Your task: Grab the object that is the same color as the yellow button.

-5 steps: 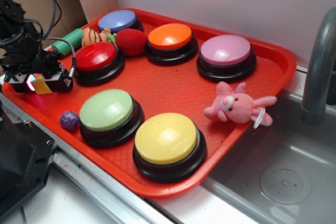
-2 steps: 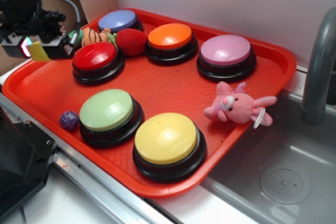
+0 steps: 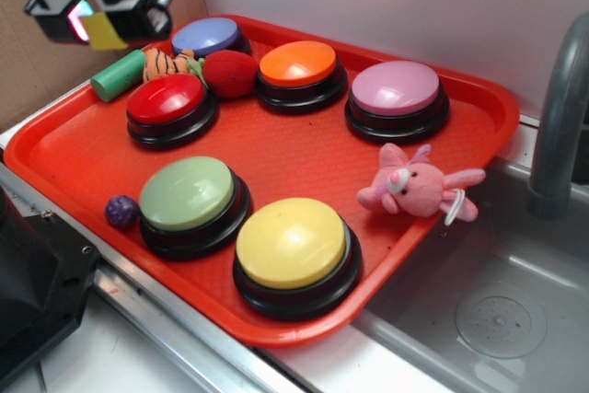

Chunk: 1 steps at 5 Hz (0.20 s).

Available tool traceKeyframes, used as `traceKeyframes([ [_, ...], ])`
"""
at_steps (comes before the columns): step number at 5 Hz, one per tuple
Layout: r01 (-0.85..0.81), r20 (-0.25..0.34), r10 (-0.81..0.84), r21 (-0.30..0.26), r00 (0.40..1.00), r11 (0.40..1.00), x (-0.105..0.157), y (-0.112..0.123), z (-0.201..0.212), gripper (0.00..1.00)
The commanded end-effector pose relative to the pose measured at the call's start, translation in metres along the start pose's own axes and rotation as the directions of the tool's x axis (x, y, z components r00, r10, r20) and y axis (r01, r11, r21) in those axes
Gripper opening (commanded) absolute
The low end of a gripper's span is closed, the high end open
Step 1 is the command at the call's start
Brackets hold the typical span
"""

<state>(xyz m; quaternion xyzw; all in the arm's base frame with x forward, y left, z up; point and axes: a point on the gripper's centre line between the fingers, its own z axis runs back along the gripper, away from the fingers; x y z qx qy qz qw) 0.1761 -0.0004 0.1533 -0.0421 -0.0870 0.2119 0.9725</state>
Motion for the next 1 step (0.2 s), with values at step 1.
traceKeyframes([
  [1,0.068,0.038,-0.069,0.023,0.997,0.997,0.0005,-0.0063,0.0192,0.00],
])
